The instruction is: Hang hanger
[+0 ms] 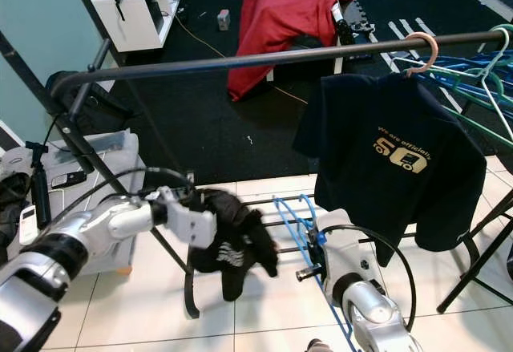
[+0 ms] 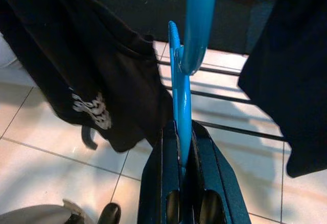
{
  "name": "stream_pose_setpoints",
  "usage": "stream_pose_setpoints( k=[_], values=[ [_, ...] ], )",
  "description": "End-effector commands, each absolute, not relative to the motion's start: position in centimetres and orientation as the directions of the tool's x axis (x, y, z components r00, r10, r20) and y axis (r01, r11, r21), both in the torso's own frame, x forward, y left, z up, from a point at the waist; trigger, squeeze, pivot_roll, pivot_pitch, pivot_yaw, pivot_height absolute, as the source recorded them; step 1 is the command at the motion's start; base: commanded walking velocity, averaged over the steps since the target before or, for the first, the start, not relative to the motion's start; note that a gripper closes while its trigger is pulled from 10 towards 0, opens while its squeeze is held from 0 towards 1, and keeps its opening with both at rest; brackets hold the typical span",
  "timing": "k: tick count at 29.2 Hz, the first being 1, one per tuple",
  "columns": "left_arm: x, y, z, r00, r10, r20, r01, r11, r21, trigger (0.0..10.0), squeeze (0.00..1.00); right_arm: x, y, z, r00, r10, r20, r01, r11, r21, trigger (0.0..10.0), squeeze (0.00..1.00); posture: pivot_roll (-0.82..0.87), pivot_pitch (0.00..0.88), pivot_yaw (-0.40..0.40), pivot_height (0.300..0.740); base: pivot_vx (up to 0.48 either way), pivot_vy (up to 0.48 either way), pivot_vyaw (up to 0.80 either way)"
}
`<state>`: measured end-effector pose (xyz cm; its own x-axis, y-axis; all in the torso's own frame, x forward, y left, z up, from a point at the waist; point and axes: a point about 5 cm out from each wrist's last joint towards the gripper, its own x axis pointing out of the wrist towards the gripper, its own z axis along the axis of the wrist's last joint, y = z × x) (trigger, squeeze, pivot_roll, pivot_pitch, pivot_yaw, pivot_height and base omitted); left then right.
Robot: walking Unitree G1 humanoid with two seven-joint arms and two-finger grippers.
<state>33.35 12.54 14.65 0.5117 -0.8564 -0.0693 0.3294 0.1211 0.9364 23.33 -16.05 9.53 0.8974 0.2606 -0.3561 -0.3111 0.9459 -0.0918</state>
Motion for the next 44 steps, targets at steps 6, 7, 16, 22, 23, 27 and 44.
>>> stream_pose_setpoints(
  k=[6,7,16,22,23,27,44],
  values=[
    [34.8,13.1,14.8,0.623,-0.779,-0.068,0.364,0.211,0.907,10.0,0.00,22.7,-15.4,9.7,0.898,0.276,-0.342,-0.324,0.942,-0.092,0.0,0.00,-0.11,0.133,0.102,0.740,0.000,0.000,0.00],
    [35.0,13.2,14.8,0.640,-0.765,-0.072,0.381,0.234,0.894,10.0,0.00,22.6,-15.2,9.9,0.900,0.283,-0.333,-0.330,0.939,-0.095,0.0,0.00,-0.11,0.131,0.102,0.740,0.000,0.000,0.00],
    [35.7,13.5,15.1,0.668,-0.738,-0.091,0.373,0.226,0.900,10.0,0.00,22.3,-13.1,12.0,0.879,0.429,-0.209,-0.447,0.893,-0.044,0.0,0.00,-0.11,0.120,0.105,0.740,0.000,0.000,0.00],
    [36.1,13.4,15.4,0.688,-0.720,-0.094,0.371,0.237,0.898,10.0,0.00,22.3,-11.7,13.0,0.826,0.536,-0.173,-0.542,0.840,0.017,0.0,0.00,-0.10,0.110,0.099,0.740,0.000,0.000,0.00],
    [36.5,13.6,15.3,0.718,-0.686,-0.118,0.381,0.244,0.892,10.0,0.00,22.3,-11.1,13.5,0.800,0.573,-0.176,-0.576,0.816,0.039,0.0,0.00,-0.10,0.114,0.102,0.740,0.000,0.000,0.00],
    [37.1,13.9,15.3,0.751,-0.640,-0.160,0.405,0.257,0.877,10.0,0.00,22.1,-10.2,14.4,0.766,0.618,-0.178,-0.618,0.783,0.062,0.0,0.00,-0.10,0.115,0.102,0.740,0.000,0.000,0.00],
    [38.1,14.2,15.7,0.795,-0.576,-0.189,0.440,0.333,0.834,10.0,0.00,22.0,-10.8,13.3,0.700,0.591,-0.400,-0.618,0.783,0.074,0.0,0.00,-0.10,0.144,0.120,0.740,0.000,0.000,0.00]
  ],
)
